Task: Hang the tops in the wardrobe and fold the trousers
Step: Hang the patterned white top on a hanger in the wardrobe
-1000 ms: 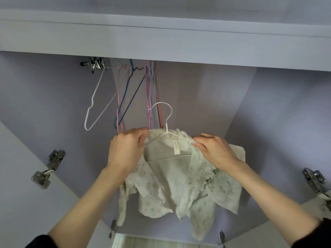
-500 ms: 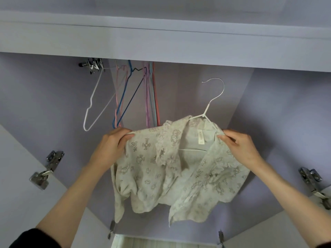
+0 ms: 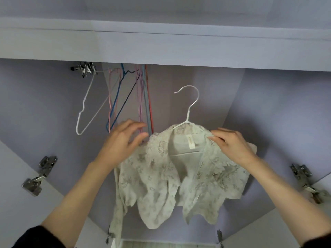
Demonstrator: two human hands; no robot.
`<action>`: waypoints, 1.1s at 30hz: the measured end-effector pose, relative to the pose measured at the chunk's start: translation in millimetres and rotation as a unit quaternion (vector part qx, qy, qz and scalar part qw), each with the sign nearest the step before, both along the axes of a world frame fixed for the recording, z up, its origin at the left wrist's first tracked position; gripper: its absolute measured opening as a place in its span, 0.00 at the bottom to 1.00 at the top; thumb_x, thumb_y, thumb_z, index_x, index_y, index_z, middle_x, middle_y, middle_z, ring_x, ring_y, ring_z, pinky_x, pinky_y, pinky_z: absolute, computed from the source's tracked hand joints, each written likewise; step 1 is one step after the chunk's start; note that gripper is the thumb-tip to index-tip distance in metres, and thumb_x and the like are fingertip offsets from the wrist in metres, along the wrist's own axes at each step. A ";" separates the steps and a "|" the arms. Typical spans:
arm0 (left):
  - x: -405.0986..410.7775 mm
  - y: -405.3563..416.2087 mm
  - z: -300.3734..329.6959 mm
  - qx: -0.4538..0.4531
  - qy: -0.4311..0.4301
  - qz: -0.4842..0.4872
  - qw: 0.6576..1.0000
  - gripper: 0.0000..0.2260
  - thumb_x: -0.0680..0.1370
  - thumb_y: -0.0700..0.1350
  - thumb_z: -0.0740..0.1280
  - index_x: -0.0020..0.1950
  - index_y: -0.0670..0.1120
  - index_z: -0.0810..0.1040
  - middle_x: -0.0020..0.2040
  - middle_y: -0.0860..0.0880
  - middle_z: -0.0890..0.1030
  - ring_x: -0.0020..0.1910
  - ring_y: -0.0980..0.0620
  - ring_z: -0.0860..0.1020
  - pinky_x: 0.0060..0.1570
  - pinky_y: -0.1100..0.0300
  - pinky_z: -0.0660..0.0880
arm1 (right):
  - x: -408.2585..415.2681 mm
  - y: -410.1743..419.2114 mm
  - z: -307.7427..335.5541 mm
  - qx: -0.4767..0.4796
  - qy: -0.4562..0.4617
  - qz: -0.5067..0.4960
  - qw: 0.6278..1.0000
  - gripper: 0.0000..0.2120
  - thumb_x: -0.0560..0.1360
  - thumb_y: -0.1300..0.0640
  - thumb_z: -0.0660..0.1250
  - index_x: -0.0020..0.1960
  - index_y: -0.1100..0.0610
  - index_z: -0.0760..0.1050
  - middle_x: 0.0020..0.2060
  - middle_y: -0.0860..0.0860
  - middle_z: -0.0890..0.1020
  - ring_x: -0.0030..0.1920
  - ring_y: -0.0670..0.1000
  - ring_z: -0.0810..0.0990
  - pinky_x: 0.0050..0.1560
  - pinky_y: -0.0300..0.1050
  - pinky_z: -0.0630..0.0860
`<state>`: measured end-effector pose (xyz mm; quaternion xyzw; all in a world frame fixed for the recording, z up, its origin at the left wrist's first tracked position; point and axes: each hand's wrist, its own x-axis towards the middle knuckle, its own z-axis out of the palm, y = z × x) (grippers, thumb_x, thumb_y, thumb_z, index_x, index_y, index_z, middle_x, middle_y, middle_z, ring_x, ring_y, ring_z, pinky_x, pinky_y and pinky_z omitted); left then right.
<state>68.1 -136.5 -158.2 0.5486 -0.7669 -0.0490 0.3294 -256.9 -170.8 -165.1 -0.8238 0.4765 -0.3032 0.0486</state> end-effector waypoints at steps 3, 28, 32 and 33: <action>-34.3 0.4 -0.3 0.018 -0.027 -0.064 0.997 0.19 0.79 0.55 0.60 0.64 0.46 0.75 0.54 0.53 0.76 0.51 0.57 0.75 0.48 0.67 0.68 | 12.0 2.0 2.3 -0.012 0.008 0.012 1.000 0.11 0.77 0.54 0.64 0.39 0.60 0.75 0.30 0.48 0.71 0.30 0.48 0.66 0.35 0.47 0.68; -52.7 -5.6 -0.9 -0.026 0.106 -0.001 0.994 0.05 0.77 0.33 0.64 0.47 0.37 0.80 0.37 0.54 0.77 0.37 0.69 0.74 0.41 0.80 0.66 | -50.1 23.3 -7.2 0.187 -0.233 -0.142 0.944 0.08 0.76 0.60 0.66 0.51 0.60 0.82 0.45 0.57 0.84 0.50 0.63 0.79 0.54 0.52 0.74; -64.2 -3.2 -0.7 -0.004 0.123 -0.004 0.992 0.05 0.78 0.34 0.64 0.47 0.37 0.79 0.34 0.59 0.74 0.31 0.67 0.73 0.35 0.77 0.66 | -50.6 30.6 1.9 0.144 -0.087 -0.149 0.974 0.10 0.76 0.50 0.65 0.54 0.49 0.82 0.48 0.45 0.85 0.50 0.50 0.82 0.55 0.51 0.76; -70.4 -2.0 -1.2 0.000 0.117 -0.017 0.993 0.05 0.78 0.34 0.64 0.48 0.37 0.79 0.33 0.60 0.73 0.31 0.68 0.72 0.35 0.78 0.66 | -46.0 34.7 8.4 0.122 -0.056 -0.132 0.982 0.12 0.76 0.47 0.65 0.57 0.47 0.80 0.50 0.42 0.83 0.52 0.46 0.80 0.57 0.47 0.75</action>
